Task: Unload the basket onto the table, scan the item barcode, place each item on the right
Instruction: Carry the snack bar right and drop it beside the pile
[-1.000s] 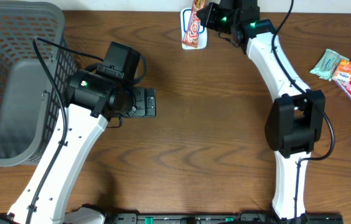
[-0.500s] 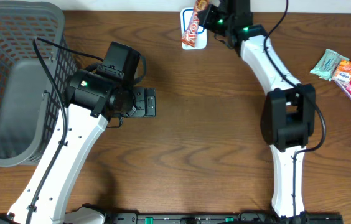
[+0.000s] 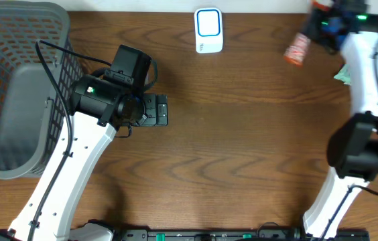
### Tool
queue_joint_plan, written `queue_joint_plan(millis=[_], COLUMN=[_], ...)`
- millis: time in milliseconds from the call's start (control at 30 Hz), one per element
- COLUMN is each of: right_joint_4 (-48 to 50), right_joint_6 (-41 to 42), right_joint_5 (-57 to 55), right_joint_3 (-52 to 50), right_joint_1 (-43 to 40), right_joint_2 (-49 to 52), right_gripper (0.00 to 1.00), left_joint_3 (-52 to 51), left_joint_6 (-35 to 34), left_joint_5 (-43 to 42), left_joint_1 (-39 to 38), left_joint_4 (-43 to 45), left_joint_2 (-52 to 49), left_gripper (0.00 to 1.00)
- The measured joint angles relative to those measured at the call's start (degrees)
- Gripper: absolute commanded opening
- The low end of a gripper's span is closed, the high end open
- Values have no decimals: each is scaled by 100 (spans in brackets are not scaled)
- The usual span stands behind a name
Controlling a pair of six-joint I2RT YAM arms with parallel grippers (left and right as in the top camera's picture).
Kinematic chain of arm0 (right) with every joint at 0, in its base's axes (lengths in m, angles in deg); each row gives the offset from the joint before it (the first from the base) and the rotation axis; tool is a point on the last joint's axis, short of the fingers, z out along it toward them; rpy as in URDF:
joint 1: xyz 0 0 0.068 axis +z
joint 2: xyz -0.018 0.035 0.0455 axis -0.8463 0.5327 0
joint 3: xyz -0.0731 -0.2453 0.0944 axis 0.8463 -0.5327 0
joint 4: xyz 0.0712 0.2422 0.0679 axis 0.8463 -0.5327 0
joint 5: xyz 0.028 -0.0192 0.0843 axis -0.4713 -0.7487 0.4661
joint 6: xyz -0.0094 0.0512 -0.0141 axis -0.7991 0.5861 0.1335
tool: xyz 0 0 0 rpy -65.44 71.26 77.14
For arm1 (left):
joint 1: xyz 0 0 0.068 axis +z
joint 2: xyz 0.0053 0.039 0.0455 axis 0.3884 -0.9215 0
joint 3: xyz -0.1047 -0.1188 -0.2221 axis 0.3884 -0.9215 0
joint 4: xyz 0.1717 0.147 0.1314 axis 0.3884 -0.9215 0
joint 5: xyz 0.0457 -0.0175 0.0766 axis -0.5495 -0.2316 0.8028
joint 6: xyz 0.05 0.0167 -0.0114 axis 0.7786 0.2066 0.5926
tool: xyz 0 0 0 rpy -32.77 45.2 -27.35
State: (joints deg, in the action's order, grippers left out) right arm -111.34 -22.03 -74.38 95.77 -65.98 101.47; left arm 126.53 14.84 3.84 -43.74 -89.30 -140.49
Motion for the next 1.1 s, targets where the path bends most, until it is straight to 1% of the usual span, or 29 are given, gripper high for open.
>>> queue_joint_plan(millis=[167, 400, 600, 733, 767, 800, 833, 867, 900, 967, 1000, 1067, 1100], right_joint_4=[-737, -1215, -1220, -1027, -951, -870, -802, -767, -723, -660, -660, -673, -688], right_joint_6=[-286, -601, -761, -817, -822, -833, -844, -861, -859, -883, -903, -911, -901], right_joint_5=[-448, -664, -767, -1067, -1165, -1250, -1344, -1423, -1464, -1563, -1582, -1593, -1580], right_joint_3=[7, 4, -4, -105, -153, -214, -282, -341, -393, -470, -485, -507, -507], right_joint_1=[-564, -1003, -1069, -1067, -1067, -1067, -1067, -1067, -1069, -1069, -1069, -1069, -1069], right_joint_2=[0, 0, 0, 0, 0, 0, 0, 0, 0, 0, 0, 0, 0], right_gripper=[1, 1, 1, 2, 7, 15, 31, 41, 57, 72, 78, 94, 96], left_joint_3=[0, 0, 0, 0, 0, 0, 0, 0, 0, 0, 0, 0, 0], left_joint_6=[0, 0, 0, 0, 0, 2, 0, 0, 0, 0, 0, 0, 0], left_joint_5=[0, 2, 2, 0, 0, 0, 2, 0, 0, 0, 0, 0, 0], left_joint_1=[0, 0, 0, 0, 0, 0, 0, 0, 0, 0, 0, 0, 0], left_joint_4=[0, 2, 2, 0, 2, 0, 2, 2, 2, 2, 2, 2, 2], left_joint_2=[0, 0, 0, 0, 0, 0, 0, 0, 0, 0, 0, 0, 0], left_gripper=[98, 98, 98, 98, 98, 98, 98, 98, 98, 98, 98, 98, 98])
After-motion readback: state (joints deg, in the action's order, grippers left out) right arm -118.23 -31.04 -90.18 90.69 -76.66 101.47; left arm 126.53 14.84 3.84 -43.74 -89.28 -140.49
